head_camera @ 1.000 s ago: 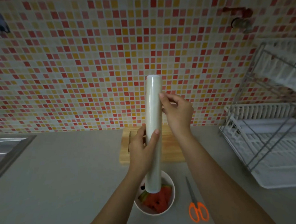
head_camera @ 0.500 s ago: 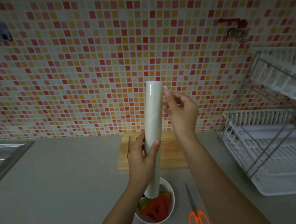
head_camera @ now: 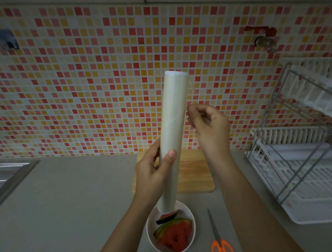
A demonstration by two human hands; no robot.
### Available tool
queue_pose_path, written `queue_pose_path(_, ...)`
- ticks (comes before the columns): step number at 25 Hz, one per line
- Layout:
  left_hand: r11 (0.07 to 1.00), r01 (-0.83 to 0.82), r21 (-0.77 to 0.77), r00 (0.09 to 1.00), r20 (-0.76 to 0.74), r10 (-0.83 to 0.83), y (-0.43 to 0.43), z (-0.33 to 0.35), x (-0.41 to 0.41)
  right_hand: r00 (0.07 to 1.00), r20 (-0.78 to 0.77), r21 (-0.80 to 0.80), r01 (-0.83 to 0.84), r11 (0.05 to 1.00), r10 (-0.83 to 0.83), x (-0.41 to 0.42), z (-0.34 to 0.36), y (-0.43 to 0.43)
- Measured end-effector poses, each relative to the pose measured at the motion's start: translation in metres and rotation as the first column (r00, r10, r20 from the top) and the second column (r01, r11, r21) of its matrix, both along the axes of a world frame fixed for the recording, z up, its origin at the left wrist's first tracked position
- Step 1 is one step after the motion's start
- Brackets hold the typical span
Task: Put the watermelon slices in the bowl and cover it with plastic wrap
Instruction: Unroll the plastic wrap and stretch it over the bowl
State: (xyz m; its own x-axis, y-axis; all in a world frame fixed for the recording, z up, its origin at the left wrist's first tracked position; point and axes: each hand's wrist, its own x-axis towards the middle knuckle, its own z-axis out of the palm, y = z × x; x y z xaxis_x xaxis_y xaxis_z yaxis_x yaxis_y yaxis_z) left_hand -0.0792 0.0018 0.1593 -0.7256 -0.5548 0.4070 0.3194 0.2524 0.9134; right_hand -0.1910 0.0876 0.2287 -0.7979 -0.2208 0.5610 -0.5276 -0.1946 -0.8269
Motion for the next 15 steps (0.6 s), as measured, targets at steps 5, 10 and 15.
queue_pose_path(5, 0.999, 0.044, 0.008, 0.999, 0.009, -0.044, -0.005, 0.008, -0.005, 0.968, 0.121, 0.016, -0.224, 0.974, 0.221, 0.002, -0.019, 0.010)
queue_pose_path(10, 0.990, 0.124, 0.067, 0.992, -0.034, -0.122, -0.011, 0.013, -0.006, 0.994, 0.018, 0.096, -0.105, 0.990, 0.104, 0.002, -0.027, 0.011)
queue_pose_path(15, 0.980, 0.174, 0.100, 0.983, -0.070, -0.168, -0.016, 0.023, -0.009, 0.946, 0.155, 0.063, -0.296, 0.953, 0.283, 0.003, -0.037, 0.017)
